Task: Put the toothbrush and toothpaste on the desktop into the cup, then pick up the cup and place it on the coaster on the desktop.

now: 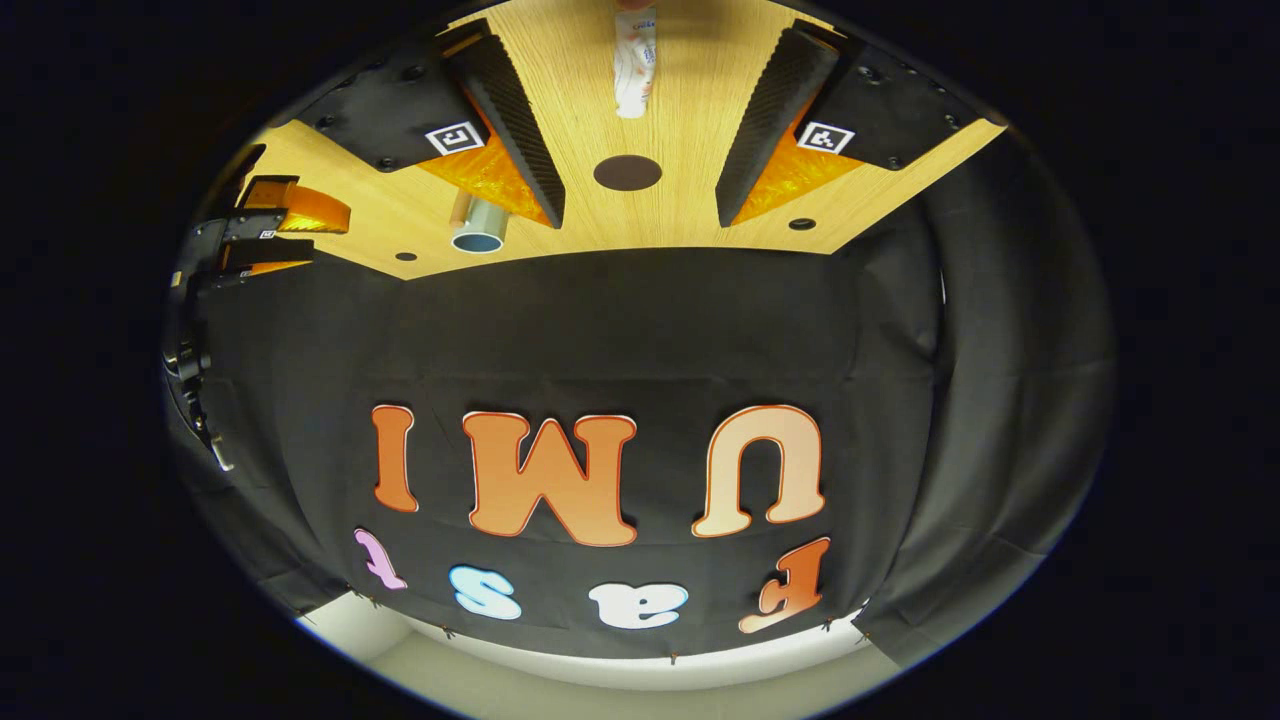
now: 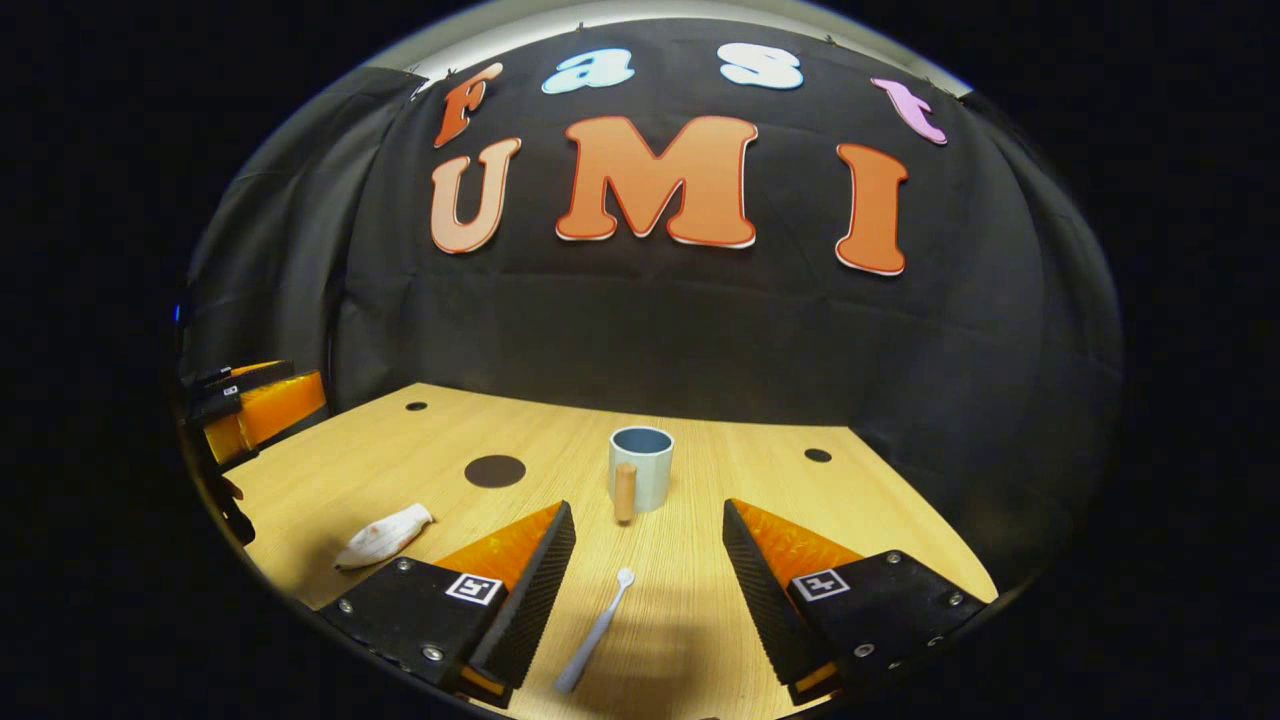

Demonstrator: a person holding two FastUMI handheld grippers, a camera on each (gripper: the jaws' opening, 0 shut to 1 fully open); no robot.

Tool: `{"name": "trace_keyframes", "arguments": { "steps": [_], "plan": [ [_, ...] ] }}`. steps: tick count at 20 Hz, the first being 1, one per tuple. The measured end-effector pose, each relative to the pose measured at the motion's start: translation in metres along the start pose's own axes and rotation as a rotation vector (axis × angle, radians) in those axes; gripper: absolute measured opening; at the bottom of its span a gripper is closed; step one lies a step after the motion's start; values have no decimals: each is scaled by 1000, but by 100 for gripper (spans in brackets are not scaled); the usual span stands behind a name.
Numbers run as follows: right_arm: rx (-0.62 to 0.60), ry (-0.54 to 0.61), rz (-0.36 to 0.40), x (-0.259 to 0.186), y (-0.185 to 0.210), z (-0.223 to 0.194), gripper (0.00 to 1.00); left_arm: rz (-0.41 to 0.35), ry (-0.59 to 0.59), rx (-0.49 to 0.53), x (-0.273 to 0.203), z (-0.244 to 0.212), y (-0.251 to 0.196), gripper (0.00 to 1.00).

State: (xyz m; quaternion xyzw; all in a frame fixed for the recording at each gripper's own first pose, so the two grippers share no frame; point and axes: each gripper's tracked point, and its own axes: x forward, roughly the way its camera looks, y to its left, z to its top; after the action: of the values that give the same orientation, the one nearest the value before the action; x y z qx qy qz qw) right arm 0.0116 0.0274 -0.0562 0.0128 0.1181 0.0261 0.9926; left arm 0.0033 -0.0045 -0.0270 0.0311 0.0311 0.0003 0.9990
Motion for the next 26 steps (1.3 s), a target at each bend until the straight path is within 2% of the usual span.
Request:
{"name": "trace_keyframes", "arguments": {
  "steps": [4, 11, 15, 16, 17, 19, 20, 23, 24, 26],
  "plan": [
    [10, 107, 19, 13, 12, -26, 87, 2, 28, 5, 1, -11, 3, 98],
    [24, 295, 29, 24, 23, -82, 72, 5, 74, 3, 5, -31, 9, 98],
    [55, 395, 28, 26, 27, -106, 65, 9, 100, 3, 8, -41, 11, 98],
    [62, 415, 26, 28, 28, -111, 67, 6, 107, -3, 10, -42, 11, 98],
    [68, 431, 28, 30, 30, -116, 60, 2, 113, -8, 10, -46, 10, 98],
    [84, 468, 28, 31, 35, -127, 54, 0, 124, -12, 12, -49, 10, 98],
    [89, 490, 24, 30, 35, -131, 48, 1, 130, -12, 12, -51, 10, 98],
    [98, 552, 6, 32, 37, -146, 43, 2, 139, -8, 11, -56, 12, 99],
    [94, 564, -1, 33, 37, -148, 37, 3, 144, -7, 13, -56, 13, 98],
    [91, 566, -14, 37, 35, -149, 31, 6, 155, -9, 14, -59, 14, 98]
  ]
}}
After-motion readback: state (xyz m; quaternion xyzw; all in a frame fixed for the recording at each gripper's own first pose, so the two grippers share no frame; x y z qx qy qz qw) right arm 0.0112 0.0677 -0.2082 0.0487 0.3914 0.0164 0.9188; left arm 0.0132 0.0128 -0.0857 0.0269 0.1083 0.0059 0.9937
